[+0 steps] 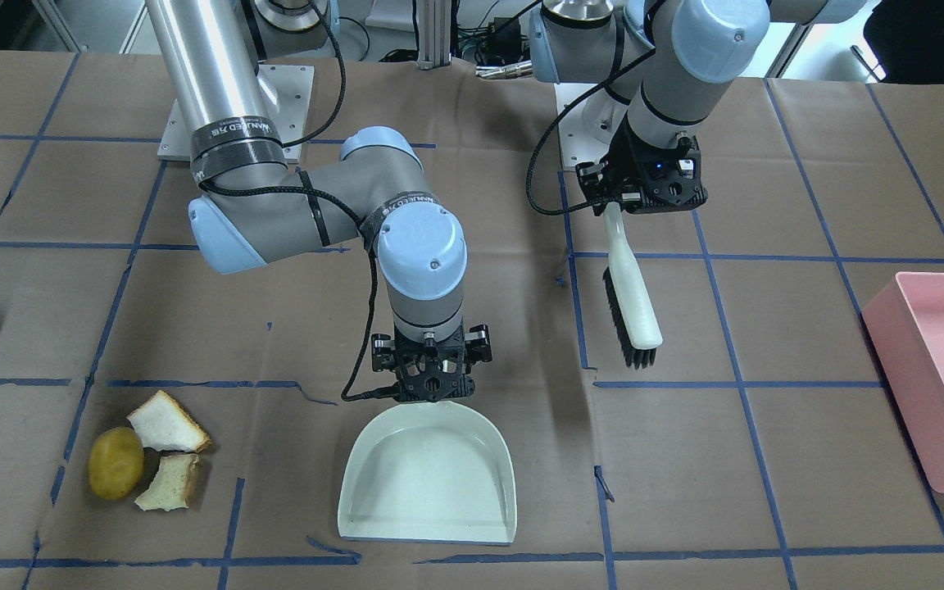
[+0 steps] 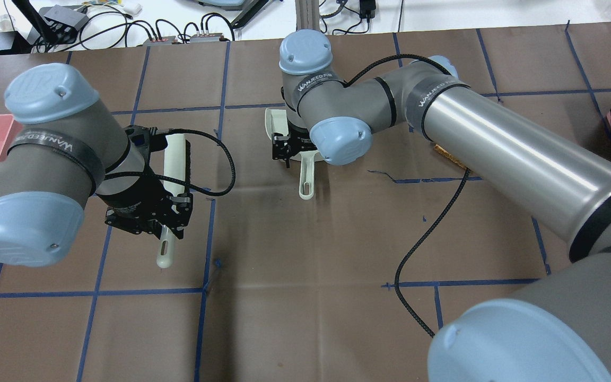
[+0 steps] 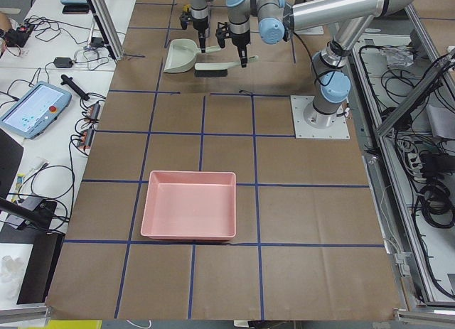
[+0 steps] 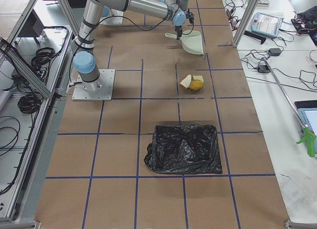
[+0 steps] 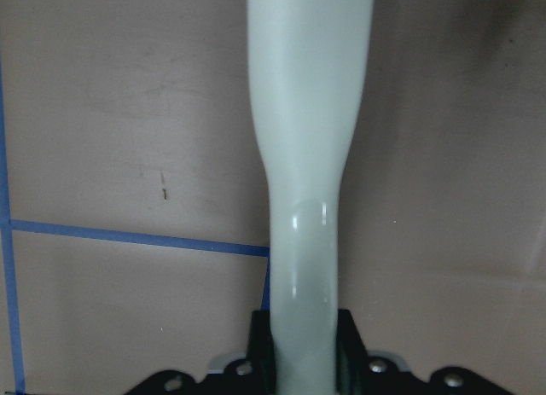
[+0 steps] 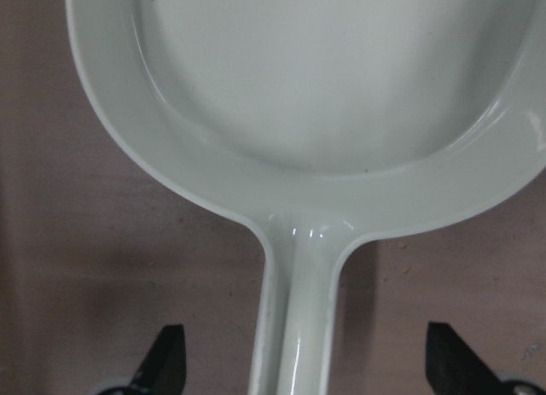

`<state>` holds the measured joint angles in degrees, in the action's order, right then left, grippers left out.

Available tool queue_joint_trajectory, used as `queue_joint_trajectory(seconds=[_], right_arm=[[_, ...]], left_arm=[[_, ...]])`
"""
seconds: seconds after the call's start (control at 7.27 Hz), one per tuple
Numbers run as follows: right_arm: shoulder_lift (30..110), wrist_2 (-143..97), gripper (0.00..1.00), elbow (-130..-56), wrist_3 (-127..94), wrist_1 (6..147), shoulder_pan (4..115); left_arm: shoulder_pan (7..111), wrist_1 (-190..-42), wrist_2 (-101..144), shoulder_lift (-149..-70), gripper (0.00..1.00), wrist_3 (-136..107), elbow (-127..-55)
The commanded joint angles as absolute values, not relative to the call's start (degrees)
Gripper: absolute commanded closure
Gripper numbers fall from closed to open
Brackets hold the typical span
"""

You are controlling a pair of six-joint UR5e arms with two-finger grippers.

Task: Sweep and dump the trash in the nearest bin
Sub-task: 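Reach the right gripper to the white dustpan and grasp its handle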

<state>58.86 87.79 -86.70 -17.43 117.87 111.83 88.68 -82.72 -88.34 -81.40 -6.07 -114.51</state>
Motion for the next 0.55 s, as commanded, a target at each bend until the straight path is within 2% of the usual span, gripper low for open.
queue_joint_trajectory(seconds=[0.0, 0.41], right_arm=[[58.9, 86.0, 0.00, -88.0, -19.2, 119.7, 111.9], [59.0, 84.5, 0.00, -88.3, -21.6, 119.4, 111.8]], left_arm=[[88.7, -82.8, -88.4, -81.2, 0.82, -6.1, -114.6], [88.7, -83.1, -88.3, -81.3, 0.79, -6.1, -114.6]])
